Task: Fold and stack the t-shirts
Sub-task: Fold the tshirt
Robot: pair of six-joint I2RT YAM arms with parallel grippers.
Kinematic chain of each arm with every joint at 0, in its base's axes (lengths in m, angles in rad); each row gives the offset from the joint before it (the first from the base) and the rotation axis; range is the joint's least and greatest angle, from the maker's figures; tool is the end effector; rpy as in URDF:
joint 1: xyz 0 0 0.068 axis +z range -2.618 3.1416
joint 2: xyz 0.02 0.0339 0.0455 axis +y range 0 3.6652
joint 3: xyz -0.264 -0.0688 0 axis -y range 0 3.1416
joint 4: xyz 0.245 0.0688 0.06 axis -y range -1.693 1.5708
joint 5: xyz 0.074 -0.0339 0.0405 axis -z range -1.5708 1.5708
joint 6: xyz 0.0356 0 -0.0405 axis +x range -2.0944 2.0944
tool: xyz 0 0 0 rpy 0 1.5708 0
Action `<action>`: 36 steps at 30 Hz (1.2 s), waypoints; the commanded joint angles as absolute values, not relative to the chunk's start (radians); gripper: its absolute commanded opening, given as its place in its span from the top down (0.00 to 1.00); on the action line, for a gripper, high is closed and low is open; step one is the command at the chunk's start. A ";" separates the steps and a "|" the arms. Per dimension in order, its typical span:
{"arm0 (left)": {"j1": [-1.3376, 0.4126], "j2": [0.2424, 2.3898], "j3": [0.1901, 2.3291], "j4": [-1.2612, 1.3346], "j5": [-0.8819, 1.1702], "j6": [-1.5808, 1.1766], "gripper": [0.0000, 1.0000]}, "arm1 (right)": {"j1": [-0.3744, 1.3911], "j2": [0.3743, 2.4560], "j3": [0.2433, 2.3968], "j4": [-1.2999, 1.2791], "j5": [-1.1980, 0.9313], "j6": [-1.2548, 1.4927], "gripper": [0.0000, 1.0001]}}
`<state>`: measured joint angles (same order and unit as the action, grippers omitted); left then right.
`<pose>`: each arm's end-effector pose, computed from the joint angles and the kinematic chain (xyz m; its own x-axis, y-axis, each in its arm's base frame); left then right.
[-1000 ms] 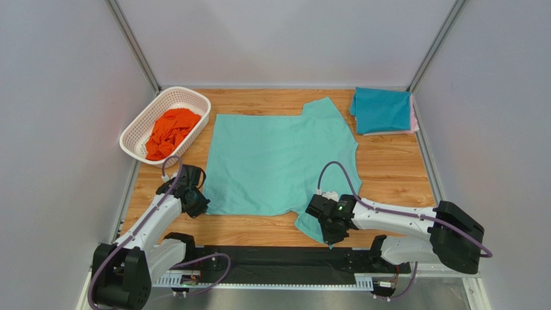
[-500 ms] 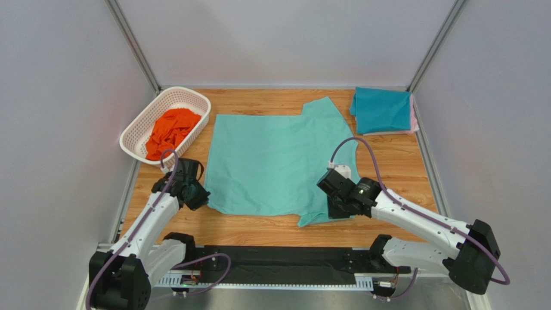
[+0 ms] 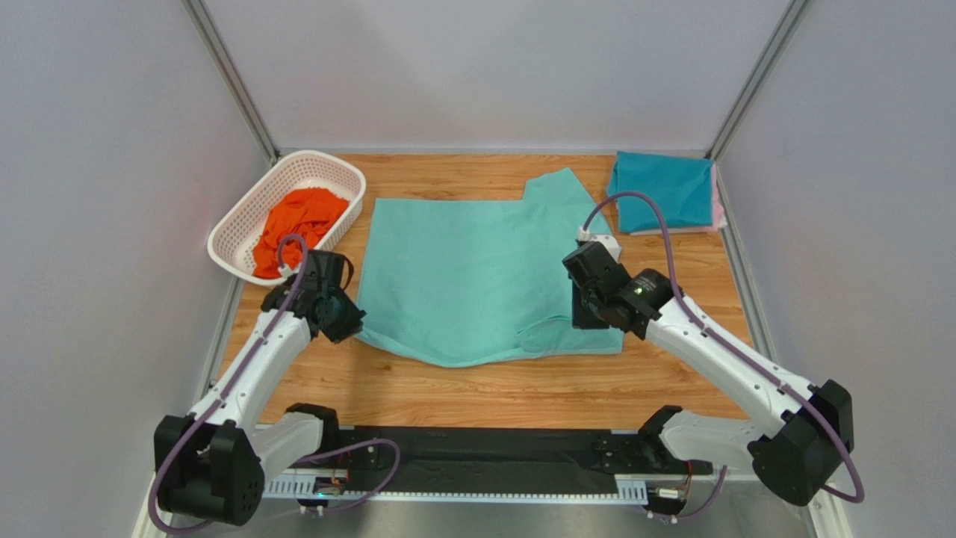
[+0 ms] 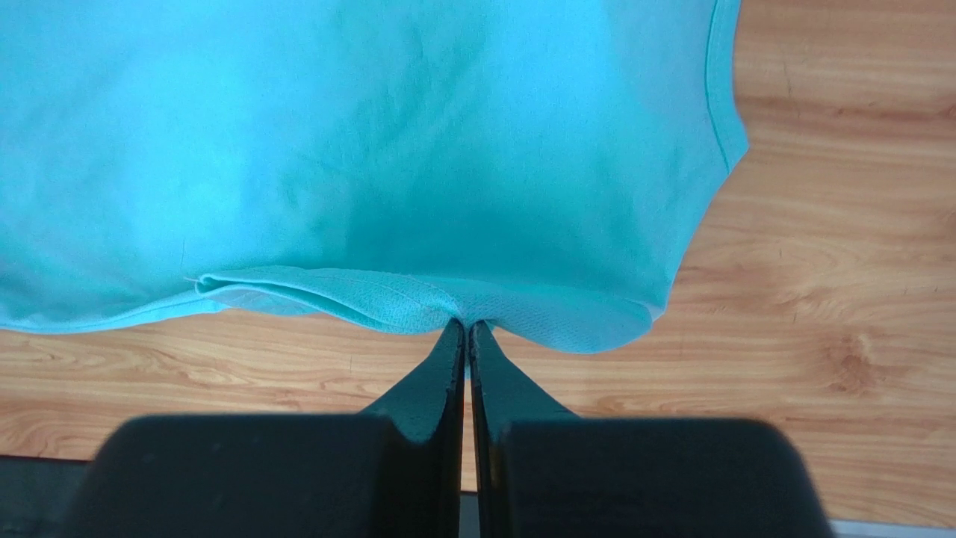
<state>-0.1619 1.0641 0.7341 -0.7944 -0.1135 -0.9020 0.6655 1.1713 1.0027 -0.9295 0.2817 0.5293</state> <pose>0.1885 -0.0267 0.2230 -0.6398 -0.6854 -0.3478 -0.6290 0.7270 -0.2754 0.1777 0.1269 0.2784 -0.8537 -0.0535 -0.5180 -0.0724 0.9972 0.0163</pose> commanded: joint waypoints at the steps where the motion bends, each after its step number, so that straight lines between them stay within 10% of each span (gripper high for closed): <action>1: -0.156 1.117 0.808 -0.799 -0.123 -0.879 1.00 | 0.624 1.199 1.071 -0.858 0.313 0.445 1.00; 36: -0.126 1.539 1.089 -0.715 -0.242 -0.902 1.00 | 0.359 1.724 1.391 -0.630 0.173 0.098 1.00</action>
<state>-0.1371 1.5223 1.0367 -0.7227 -0.2089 -0.8921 0.3744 1.6760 1.3235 -0.6750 0.1844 0.1394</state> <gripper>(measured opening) 0.006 0.007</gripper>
